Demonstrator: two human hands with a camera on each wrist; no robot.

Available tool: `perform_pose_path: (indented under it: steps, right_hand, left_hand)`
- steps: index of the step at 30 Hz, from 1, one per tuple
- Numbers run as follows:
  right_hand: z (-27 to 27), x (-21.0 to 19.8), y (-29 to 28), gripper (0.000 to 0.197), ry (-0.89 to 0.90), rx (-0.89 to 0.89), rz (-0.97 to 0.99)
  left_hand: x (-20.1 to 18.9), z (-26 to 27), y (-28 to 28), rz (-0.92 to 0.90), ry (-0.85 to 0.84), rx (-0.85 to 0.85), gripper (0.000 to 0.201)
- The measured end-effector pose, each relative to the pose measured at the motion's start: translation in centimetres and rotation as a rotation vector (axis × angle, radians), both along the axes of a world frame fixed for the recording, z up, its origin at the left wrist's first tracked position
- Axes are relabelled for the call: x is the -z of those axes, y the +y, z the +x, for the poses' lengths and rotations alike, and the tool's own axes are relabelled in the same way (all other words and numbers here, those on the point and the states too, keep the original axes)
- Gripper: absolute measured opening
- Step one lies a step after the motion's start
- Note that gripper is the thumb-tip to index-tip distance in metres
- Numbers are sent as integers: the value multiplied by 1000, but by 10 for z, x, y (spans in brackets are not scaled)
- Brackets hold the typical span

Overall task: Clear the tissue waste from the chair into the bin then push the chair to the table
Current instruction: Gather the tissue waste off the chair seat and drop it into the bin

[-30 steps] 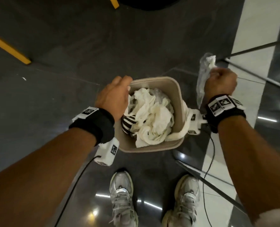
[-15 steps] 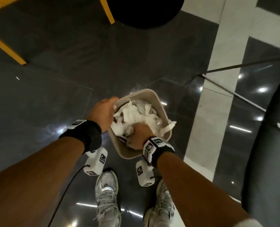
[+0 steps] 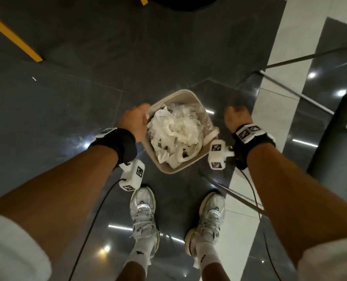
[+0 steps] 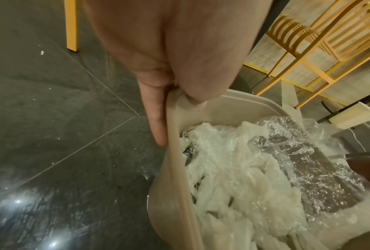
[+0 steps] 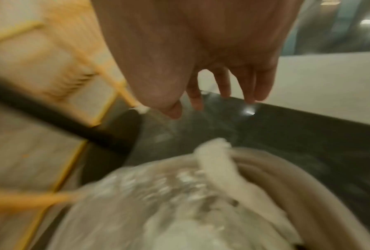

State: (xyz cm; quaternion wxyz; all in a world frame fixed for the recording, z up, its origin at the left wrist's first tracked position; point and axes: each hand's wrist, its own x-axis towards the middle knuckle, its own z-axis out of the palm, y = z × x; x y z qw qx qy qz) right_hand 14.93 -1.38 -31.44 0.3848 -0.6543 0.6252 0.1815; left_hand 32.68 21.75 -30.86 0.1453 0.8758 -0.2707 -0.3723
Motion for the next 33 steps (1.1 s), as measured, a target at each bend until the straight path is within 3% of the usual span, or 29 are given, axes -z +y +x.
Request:
perform_pose_path:
  steps: [3,5,7,9,11,13,15,18,20,24,27,30,33]
  right_hand:
    - [-26,34,7,51,-4,166,340]
    - [-28,34,11,38,-145,230,323]
    - [-18,13,9,20,-246,281,243]
    - [-5,-22,14,26,-403,439,251]
    - [6,-55,30,31,-597,466,395]
    - [16,-78,55,28,-646,304,501]
    - [27,-72,83,24,-541,-110,433]
    - [41,-24,121,35,-96,-779,288]
    - [39,6,134,51,139,-953,248]
    - [32,43,132,72,197,-1065,226]
    - [31,36,131,79,109,-976,200]
    - [35,-11,118,49,-46,-698,143]
    - [30,-61,94,29,-211,-394,77]
  left_hand:
    - [4,0,3,-21,1,17,30]
    - [6,-1,5,-26,-1,15,31]
    - [5,-2,4,-18,-8,5,28]
    - [2,-3,2,3,-2,-14,30]
    - [-2,-3,-1,27,2,-21,32]
    - [-4,-3,-3,38,19,-22,24]
    - [-5,-3,-2,23,33,-23,17]
    - [-2,-1,1,-22,22,-22,24]
    - [3,-1,3,-31,8,0,27]
    - [13,-1,7,-30,20,22,27]
    - [11,3,6,10,38,24,35]
    - [-16,3,-14,169,43,30,48]
    - [-58,-8,-46,176,-44,13,56]
